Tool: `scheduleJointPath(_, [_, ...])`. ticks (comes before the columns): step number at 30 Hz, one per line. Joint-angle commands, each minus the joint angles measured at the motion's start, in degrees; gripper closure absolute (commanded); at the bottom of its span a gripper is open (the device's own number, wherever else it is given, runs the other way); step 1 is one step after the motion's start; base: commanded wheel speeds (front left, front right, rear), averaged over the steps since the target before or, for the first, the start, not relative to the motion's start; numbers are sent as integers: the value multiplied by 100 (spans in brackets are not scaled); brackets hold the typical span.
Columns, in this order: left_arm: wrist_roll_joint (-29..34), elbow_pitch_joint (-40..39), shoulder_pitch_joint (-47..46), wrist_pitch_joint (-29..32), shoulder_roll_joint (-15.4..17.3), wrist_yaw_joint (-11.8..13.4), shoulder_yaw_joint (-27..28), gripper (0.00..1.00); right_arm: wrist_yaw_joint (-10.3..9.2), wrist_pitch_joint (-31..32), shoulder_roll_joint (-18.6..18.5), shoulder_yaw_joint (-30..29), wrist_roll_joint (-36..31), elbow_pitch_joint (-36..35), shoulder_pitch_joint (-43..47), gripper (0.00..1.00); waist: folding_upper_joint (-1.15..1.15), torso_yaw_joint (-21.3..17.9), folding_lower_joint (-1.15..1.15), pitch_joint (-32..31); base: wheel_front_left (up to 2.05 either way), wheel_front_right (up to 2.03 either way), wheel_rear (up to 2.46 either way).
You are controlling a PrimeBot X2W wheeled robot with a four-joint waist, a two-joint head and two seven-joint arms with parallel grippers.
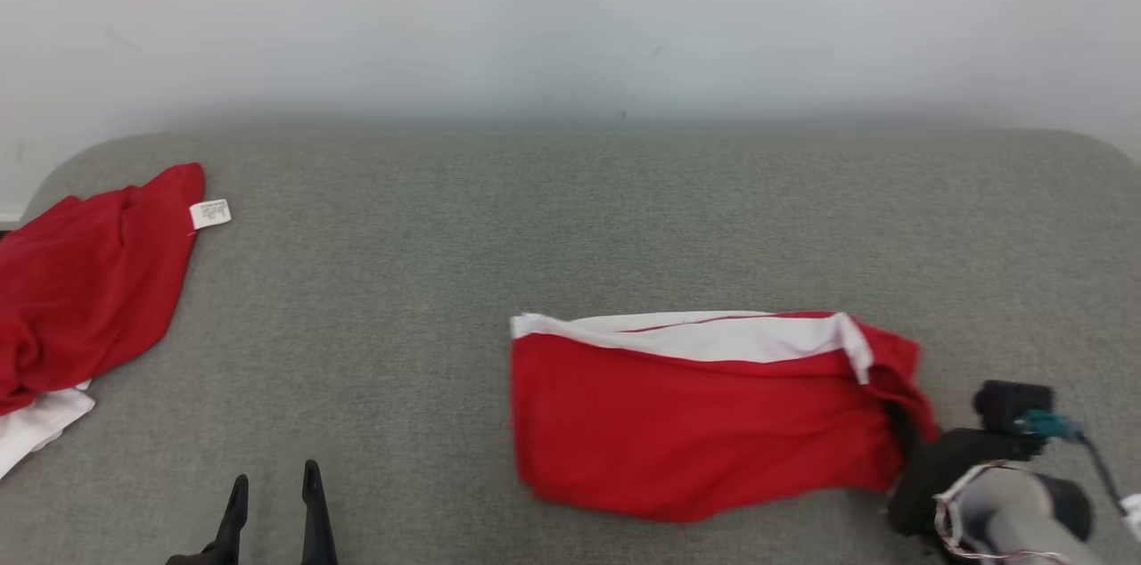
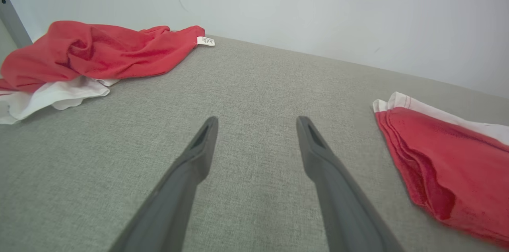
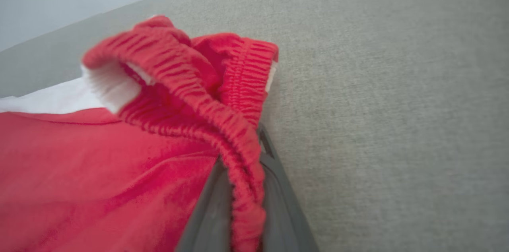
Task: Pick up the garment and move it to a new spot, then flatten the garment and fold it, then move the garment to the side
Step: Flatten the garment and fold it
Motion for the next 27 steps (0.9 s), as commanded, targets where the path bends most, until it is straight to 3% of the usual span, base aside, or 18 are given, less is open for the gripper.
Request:
scheduleJointPath(1, [-65, -19, -4, -16, -2, -13, 11, 0, -14, 44, -291, 18, 130, -152, 135, 100, 0, -107, 0, 12, 0, 0, 0])
scheduleJointPath(7, [-120, -12, -61, -17, -1, 12, 9, 0, -13, 389, -805, 112, 511, -724, 325, 100, 0, -328, 0, 49, 0, 0, 0])
scheduleJointPath(17, [-172, -10, -86, -17, 2, 103, -94, 0, -12, 1878, -1009, 71, 1905, -2511, 558, 100, 0, -473, 0, 95, 0, 0, 0])
scheduleJointPath(22, [-230, 47, -143, -17, 2, 85, -128, 0, -12, 2632, -949, -63, 2424, -3319, 692, 100, 0, -404, 0, 101, 0, 0, 0])
scheduleJointPath(27, [-290, 99, -179, -16, 1, 106, -197, 0, -12, 3273, -590, -321, 2863, -3677, 777, 100, 0, -274, 0, 69, 0, 0, 0])
